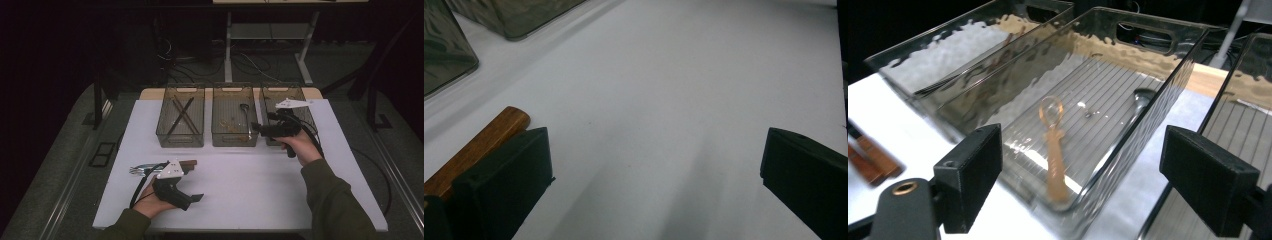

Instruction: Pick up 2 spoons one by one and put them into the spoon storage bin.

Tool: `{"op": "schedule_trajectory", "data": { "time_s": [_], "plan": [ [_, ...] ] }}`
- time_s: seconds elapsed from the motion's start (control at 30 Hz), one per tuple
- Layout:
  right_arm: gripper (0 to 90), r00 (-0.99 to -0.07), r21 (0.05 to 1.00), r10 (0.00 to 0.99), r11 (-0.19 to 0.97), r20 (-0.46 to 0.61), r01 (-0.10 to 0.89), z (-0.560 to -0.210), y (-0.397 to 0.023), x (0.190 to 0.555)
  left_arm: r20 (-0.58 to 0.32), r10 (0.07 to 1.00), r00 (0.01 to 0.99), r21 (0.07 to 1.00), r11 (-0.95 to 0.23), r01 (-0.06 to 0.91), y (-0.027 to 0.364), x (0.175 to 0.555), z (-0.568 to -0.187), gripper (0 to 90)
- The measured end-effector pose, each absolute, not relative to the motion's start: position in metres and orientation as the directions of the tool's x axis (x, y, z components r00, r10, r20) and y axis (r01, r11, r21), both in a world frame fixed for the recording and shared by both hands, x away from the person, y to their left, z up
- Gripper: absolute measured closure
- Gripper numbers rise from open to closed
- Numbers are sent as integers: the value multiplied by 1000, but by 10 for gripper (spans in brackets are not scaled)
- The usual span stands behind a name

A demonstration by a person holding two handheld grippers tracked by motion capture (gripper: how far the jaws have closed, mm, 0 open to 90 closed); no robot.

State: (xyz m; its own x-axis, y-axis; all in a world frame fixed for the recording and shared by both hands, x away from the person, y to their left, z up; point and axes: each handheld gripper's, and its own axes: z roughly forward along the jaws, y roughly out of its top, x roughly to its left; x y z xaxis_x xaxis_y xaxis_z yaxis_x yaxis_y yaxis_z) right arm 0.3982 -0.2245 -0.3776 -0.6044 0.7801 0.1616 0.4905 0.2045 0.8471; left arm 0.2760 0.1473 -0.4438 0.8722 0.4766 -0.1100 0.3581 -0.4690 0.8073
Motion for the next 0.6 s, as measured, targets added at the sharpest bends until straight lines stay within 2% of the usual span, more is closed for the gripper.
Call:
{"op": "schedule_trajectory", "data": {
  "time_s": [0.37, 0.6],
  "plan": [
    [170, -652, 862, 745, 230, 142, 452, -387, -243, 352, -113, 487, 866, 808, -463, 365, 148, 276, -444, 0],
    [170, -648, 857, 746, 226, 155, 464, -401, -256, 330, -110, 489, 866, 808, -464, 364, 148, 276, -444, 0]
  ]
}}
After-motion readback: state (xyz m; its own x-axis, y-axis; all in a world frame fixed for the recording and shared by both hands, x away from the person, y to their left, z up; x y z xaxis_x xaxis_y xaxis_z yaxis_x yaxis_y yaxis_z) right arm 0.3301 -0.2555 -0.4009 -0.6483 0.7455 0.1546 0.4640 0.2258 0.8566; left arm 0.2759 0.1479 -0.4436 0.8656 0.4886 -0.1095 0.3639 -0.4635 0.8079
